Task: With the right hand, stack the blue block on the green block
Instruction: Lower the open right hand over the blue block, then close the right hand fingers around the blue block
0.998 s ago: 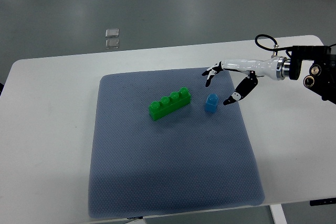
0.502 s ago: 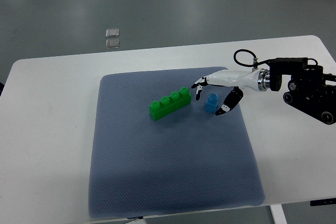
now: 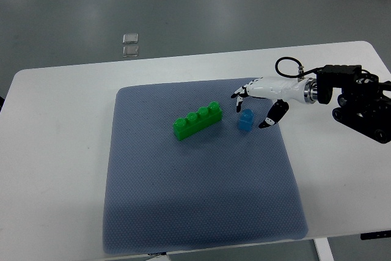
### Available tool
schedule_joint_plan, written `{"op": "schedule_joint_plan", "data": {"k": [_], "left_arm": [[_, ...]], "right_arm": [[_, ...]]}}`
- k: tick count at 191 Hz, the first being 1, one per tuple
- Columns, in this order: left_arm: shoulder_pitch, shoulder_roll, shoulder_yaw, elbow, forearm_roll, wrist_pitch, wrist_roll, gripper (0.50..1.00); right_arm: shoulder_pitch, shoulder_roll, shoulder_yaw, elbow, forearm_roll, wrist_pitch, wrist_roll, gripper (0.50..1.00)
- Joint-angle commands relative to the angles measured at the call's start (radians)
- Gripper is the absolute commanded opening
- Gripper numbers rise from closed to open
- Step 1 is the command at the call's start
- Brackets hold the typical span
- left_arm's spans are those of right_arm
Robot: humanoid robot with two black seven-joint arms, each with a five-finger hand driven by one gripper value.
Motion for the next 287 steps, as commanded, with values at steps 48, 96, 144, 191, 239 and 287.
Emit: {"op": "schedule_joint_plan", "data": {"k": [48, 96, 144, 191, 239, 287], "left_arm": [[0.000, 0.000, 0.000, 0.000, 0.000, 0.000, 0.000, 1.000], [0.000, 0.000, 0.000, 0.000, 0.000, 0.000, 0.000, 1.000], [0.000, 0.000, 0.000, 0.000, 0.000, 0.000, 0.000, 1.000], [0.000, 0.000, 0.000, 0.000, 0.000, 0.000, 0.000, 1.000], [0.000, 0.000, 0.000, 0.000, 0.000, 0.000, 0.000, 1.000], [0.000, 0.000, 0.000, 0.000, 0.000, 0.000, 0.000, 1.000]], "right_arm": [[-0.003, 0.019, -0.016, -0.020, 0.002, -0.034, -0.003, 0.893], [-0.005, 0.019, -0.020, -0.026, 0.003, -0.034, -0.023, 0.866], [-0.006, 0.022, -0.036, -0.024, 0.002, -0.034, -0.023, 0.785], [-0.006, 0.020, -0.036, -0.017, 0.002, -0.034, -0.023, 0.776], [-0.008, 0.020, -0.036, -0.009, 0.002, -0.032, -0.021, 0.776], [-0.005, 0.017, -0.038, 0.005, 0.002, -0.032, -0.021, 0.768]]}}
